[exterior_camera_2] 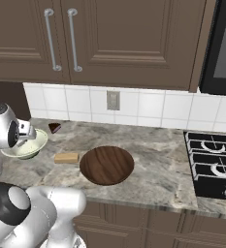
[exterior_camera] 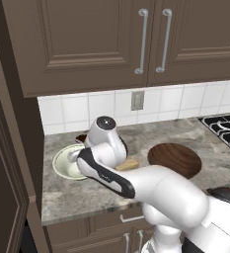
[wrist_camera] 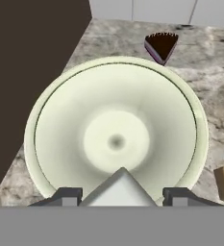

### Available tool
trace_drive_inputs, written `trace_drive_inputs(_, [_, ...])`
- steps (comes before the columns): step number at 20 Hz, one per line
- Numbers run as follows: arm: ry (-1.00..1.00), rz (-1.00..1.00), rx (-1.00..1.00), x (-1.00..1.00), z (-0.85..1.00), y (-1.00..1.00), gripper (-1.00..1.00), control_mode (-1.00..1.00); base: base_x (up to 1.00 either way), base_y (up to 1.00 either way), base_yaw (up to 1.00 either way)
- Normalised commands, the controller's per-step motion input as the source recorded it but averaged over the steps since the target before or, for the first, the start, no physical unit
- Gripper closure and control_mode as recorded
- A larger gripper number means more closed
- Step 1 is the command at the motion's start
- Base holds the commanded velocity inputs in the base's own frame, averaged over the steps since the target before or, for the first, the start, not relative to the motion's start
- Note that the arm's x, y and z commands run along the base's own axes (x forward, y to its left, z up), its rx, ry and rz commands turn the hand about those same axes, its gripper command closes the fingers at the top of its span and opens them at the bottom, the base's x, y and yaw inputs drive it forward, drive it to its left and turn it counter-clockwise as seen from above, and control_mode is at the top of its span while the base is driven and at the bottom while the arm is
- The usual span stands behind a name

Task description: Pick both bowls and place them on the counter. Then place the cream cheese stick in one bowl and place the marshmallow in the other bowl.

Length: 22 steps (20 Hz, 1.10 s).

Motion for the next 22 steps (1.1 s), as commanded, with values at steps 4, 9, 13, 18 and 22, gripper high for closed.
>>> trace_drive_inputs(4, [0.0,0.0,-0.01,0.1,-0.28,0.02,1.0,-1.0,0.0,0.0,0.0])
trace_drive_inputs(9, [0.0,0.0,0.0,0.09,-0.28,0.0,1.0,-1.0,0.0,0.0,0.0])
trace_drive_inputs(13, [0.0,0.0,0.0,0.14,-0.24,0.02,1.0,-1.0,0.0,0.0,0.0])
trace_drive_inputs(18, [0.0,0.0,0.0,0.13,-0.2,0.05,1.0,-1.0,0.0,0.0,0.0])
trace_drive_inputs(22, [0.0,0.0,0.0,0.01,-0.14,0.05,1.0,-1.0,0.0,0.0,0.0])
